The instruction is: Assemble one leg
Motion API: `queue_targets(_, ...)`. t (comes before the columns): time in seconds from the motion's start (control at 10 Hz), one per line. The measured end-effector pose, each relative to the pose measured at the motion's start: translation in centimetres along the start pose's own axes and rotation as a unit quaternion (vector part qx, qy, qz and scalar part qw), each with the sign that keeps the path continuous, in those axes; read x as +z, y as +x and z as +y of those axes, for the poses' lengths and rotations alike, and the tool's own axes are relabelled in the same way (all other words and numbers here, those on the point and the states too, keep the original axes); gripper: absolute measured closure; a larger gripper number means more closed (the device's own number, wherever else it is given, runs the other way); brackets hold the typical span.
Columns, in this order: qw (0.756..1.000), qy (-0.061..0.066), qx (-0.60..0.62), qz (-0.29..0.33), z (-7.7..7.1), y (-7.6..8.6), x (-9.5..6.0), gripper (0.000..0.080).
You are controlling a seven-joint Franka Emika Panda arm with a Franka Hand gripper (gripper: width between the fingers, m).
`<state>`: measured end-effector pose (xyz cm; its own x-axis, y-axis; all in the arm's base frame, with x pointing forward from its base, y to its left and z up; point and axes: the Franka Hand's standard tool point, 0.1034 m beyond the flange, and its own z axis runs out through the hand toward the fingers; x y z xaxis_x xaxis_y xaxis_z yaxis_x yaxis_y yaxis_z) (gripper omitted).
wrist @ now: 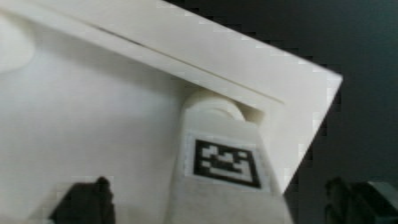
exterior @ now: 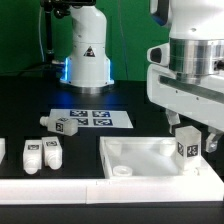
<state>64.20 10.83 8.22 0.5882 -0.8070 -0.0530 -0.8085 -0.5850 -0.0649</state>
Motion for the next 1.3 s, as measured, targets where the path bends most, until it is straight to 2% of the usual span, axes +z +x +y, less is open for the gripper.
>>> queue_targets(0.1,0.997,-0.004,-0.082,-0.005,0.25,-0.15,0.28,0.0159)
queue_targets(0.2,0.995,-0.004,-0.104,-0.006,0.23,-0.54,0.42,0.0152)
queue_targets(0.5,0.981,-0.004,-0.195,-0.005,0.33,-0.3,0.42,0.015)
queue_targets(0.6,0.965,-0.005,-0.264,-0.005,0.37,-0.09,0.5,0.015)
queue_targets(0.7,0.938,-0.007,-0.346,-0.006,0.4,0.19,0.88,0.015)
queue_targets(0.8,0.925,-0.009,-0.38,-0.008,0.43,0.04,1.25,0.0162)
queue_targets(0.9,0.934,-0.008,-0.356,-0.007,0.39,0.07,1.17,0.0162)
queue_targets(1.0,0.938,-0.008,-0.347,-0.007,0.43,0.11,1.2,0.0331)
queue_targets(1.1,0.941,-0.009,-0.339,-0.007,0.44,0.12,1.21,0.0331)
queue_targets(1.2,0.946,-0.009,-0.323,-0.006,0.44,0.12,1.21,0.0519)
queue_targets(1.3,0.956,-0.009,-0.294,-0.006,0.44,0.12,1.22,0.0515)
